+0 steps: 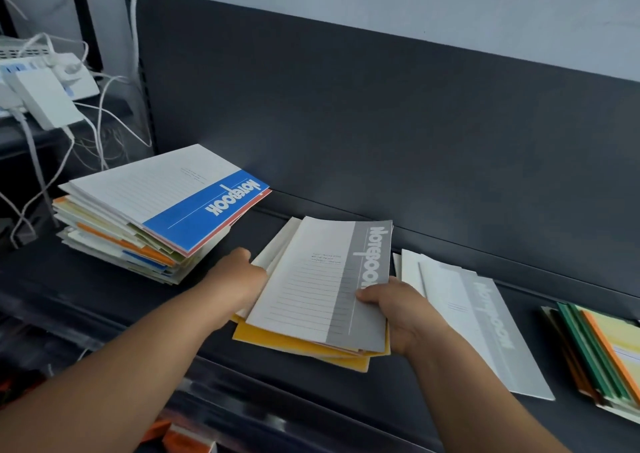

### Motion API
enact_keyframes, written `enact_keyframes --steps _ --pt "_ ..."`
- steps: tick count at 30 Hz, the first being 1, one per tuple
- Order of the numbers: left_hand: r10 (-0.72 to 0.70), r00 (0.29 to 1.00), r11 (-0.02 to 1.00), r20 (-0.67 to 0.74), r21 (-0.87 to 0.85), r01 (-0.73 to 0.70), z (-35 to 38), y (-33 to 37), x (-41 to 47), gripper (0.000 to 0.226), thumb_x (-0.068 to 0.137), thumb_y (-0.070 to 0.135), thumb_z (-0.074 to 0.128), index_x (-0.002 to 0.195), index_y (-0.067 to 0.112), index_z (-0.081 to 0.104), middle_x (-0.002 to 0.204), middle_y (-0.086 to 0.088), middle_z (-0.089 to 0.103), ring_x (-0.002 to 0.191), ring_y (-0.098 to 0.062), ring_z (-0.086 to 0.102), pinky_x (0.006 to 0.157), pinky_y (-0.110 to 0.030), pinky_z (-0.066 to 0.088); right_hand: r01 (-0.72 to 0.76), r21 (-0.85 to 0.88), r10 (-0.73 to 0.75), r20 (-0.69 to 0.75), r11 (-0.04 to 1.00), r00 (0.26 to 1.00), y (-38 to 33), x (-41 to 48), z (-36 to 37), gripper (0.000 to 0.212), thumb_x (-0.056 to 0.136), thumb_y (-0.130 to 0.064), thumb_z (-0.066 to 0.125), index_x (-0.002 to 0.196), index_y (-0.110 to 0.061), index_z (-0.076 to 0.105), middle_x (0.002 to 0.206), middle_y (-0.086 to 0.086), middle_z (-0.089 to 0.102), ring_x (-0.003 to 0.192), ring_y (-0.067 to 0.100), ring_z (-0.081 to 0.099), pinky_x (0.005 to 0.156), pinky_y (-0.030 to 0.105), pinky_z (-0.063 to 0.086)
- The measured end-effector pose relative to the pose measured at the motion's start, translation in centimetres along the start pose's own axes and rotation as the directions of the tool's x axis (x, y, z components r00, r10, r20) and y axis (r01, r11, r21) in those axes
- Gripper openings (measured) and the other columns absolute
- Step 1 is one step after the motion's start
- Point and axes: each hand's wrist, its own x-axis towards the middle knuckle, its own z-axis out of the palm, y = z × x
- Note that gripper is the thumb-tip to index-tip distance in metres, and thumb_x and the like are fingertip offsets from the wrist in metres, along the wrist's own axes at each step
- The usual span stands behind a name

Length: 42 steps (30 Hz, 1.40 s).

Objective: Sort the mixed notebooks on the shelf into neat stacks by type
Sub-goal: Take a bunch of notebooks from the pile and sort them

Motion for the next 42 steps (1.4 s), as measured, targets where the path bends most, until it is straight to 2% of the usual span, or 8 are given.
enact_keyframes --steps 6,12,19,23,26,32,37,42 --pt "-0.135 0.991 0.985 0.023 -0.102 0.137 0.0 -0.2 1.4 0.042 0.092 0.017 0.055 0.132 0.005 0.049 0.120 -0.019 0.057 0.094 -0.026 0.059 0.064 -0.030 0.046 0.017 0.043 -0.017 0.007 0.999 1.000 -0.4 0.1 0.0 0.030 0.088 0.001 0.057 0.114 -0.014 0.056 0.107 0.013 0.070 0.093 0.034 0.068 0.071 0.042 0.056" --pt "-0.257 0.958 0.929 0.125 -0.243 0.281 -0.4 -1.3 2.8 0.041 0.087 0.020 0.059 0.125 0.005 0.057 0.123 -0.019 0.060 0.113 -0.038 0.057 0.099 -0.051 0.046 -0.008 0.050 0.006 0.024 0.999 1.000 -0.6 -0.1 0.0 0.029 0.087 0.000 0.059 0.113 -0.014 0.058 0.103 0.013 0.072 0.089 0.033 0.069 0.069 0.040 0.055" --pt "-0.103 0.982 0.897 0.155 -0.413 0.159 -0.2 0.6 1.9 0.051 0.089 0.027 0.061 0.135 0.009 0.049 0.133 -0.016 0.055 0.120 -0.037 0.052 0.102 -0.054 0.041 0.008 0.158 -0.023 0.090 0.987 0.996 -1.2 -1.2 -2.1 0.028 0.090 0.002 0.054 0.110 -0.017 0.060 0.093 0.011 0.074 0.082 0.031 0.069 0.069 0.042 0.055" --pt "0.031 0.986 0.876 0.161 -0.480 0.051 0.0 3.6 -0.2 0.030 0.091 0.027 0.059 0.115 0.010 0.060 0.117 -0.016 0.064 0.111 -0.038 0.058 0.099 -0.057 0.043 0.114 0.223 -0.137 0.090 0.968 0.986 -2.1 -2.0 -4.6 0.033 0.088 0.003 0.054 0.112 -0.018 0.062 0.095 0.009 0.076 0.086 0.031 0.070 0.075 0.045 0.055" --pt "0.103 0.975 0.843 0.195 -0.537 0.018 0.9 6.2 -2.4 0.046 0.078 0.033 0.067 0.119 0.014 0.059 0.119 -0.015 0.064 0.112 -0.037 0.058 0.100 -0.058 0.042 0.161 0.271 -0.188 0.076 0.949 0.979 -2.4 -3.1 -7.4 0.034 0.088 0.002 0.055 0.113 -0.020 0.063 0.102 0.010 0.075 0.087 0.031 0.069 0.072 0.045 0.056" --pt "0.103 0.960 0.798 0.261 -0.598 0.077 5.0 10.2 -5.7 0.026 0.095 0.035 0.057 0.099 0.011 0.068 0.091 -0.015 0.073 0.087 -0.035 0.069 0.078 -0.049 0.056 0.178 0.344 -0.206 0.047 0.922 0.978 -1.3 -4.9 -13.5 0.038 0.088 0.001 0.053 0.122 -0.017 0.062 0.109 0.014 0.073 0.093 0.034 0.069 0.074 0.046 0.056" --pt "0.130 0.949 0.782 0.287 -0.618 0.080 9.5 12.6 -8.3 0.028 0.096 0.033 0.056 0.096 0.010 0.071 0.093 -0.014 0.073 0.091 -0.034 0.068 0.090 -0.055 0.052 0.208 0.341 -0.218 -0.008 0.917 0.976 0.0 -6.8 -18.8 0.041 0.088 0.003 0.049 0.124 -0.015 0.060 0.107 0.013 0.073 0.088 0.033 0.068 0.070 0.044 0.056" --pt "0.327 0.836 0.873 0.441 -0.479 -0.089 13.9 13.7 -9.8 0.027 0.093 0.018 0.060 0.121 0.019 0.060 0.117 -0.004 0.068 0.113 -0.027 0.060 0.103 -0.051 0.043 0.248 0.315 -0.237 -0.076 0.916 0.969 1.4 -8.5 -24.1 0.037 0.089 0.005 0.047 0.117 -0.014 0.061 0.106 0.015 0.072 0.091 0.036 0.066 0.083 0.055 0.053"
